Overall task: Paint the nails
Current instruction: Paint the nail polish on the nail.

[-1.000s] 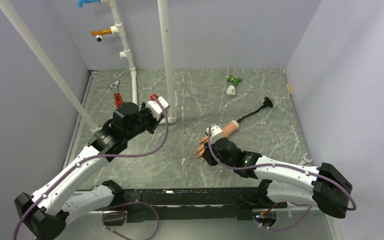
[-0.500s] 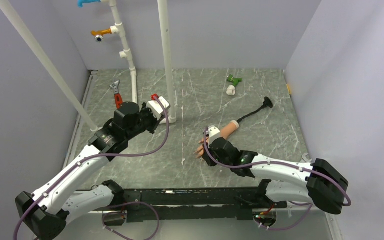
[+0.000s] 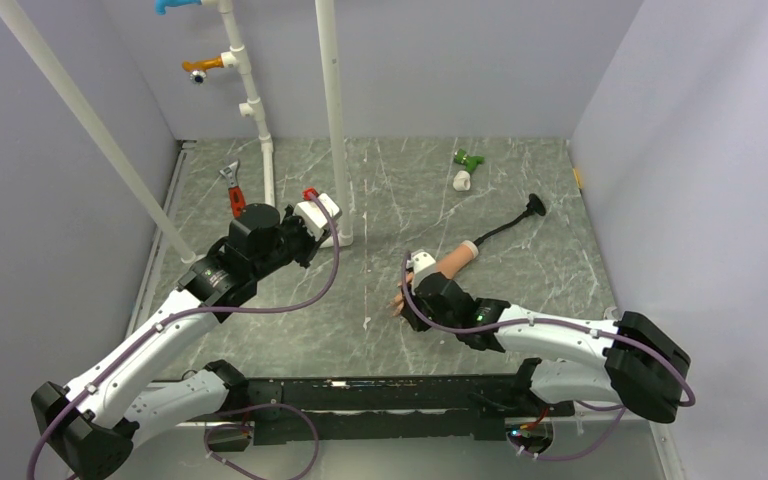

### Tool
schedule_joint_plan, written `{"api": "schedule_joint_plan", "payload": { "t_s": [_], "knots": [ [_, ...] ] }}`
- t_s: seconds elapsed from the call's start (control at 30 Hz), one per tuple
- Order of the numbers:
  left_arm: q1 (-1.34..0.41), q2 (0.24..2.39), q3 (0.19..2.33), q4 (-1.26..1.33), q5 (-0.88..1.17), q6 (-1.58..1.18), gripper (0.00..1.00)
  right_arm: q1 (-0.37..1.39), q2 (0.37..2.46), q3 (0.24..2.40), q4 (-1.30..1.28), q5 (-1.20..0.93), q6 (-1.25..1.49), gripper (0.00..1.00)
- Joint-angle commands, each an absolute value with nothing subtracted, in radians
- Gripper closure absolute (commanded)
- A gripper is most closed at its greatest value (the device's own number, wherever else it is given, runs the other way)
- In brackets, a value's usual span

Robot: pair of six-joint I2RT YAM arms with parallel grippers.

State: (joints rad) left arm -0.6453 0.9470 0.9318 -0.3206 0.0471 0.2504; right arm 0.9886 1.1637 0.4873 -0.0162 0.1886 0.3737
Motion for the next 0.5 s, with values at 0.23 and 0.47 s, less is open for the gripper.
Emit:
{"api": "schedule_joint_plan", "payload": {
  "t_s": [0.23, 0.47],
  "knots": [
    [-0.651, 0.940, 0.968, -0.292, 0.040, 0.265, 1.00, 0.993, 1.182, 0.539, 0.038, 0.173, 0.363, 1.00],
    [-0.651, 0.940, 0.968, -0.291, 0.036, 0.265, 1.00, 0.994, 1.195, 0.547, 0.045, 0.167, 0.359, 1.00]
  ]
}}
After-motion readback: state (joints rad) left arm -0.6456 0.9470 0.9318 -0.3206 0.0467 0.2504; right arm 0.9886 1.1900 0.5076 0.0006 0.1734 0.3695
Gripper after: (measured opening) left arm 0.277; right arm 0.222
